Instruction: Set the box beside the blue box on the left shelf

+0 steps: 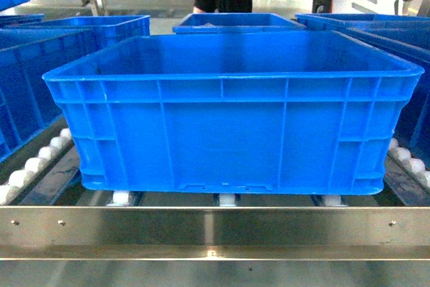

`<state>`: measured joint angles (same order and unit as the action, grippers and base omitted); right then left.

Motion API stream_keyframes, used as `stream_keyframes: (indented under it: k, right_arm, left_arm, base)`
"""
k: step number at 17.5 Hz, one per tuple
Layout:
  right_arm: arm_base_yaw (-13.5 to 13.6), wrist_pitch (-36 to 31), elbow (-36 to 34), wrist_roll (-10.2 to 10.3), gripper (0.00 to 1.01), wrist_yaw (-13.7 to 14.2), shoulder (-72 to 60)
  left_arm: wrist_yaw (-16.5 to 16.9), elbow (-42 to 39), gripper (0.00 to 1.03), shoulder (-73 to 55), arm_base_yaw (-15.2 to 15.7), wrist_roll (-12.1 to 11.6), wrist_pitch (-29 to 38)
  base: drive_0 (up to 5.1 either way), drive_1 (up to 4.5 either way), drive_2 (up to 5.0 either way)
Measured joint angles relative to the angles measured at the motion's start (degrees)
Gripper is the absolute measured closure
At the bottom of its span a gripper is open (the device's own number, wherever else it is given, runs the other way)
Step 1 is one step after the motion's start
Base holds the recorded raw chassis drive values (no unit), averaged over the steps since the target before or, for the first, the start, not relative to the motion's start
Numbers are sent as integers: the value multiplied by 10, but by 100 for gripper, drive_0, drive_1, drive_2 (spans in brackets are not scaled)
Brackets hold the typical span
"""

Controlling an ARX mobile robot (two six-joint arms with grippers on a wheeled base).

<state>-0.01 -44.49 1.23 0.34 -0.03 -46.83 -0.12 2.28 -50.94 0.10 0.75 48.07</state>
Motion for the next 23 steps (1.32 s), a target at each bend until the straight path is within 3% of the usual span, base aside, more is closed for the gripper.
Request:
stream_keyframes:
  k: [13, 23]
  right_arm:
    - [0, 278, -5, 0, 100, 0, 302]
    - [0, 330, -5, 0, 100, 0, 354]
  left_arm:
    - [0, -14, 101, 323, 0, 0, -294]
    - [0, -14, 101, 382, 0, 0, -353]
  base:
    - [0, 0, 0]
    - [0, 0, 0]
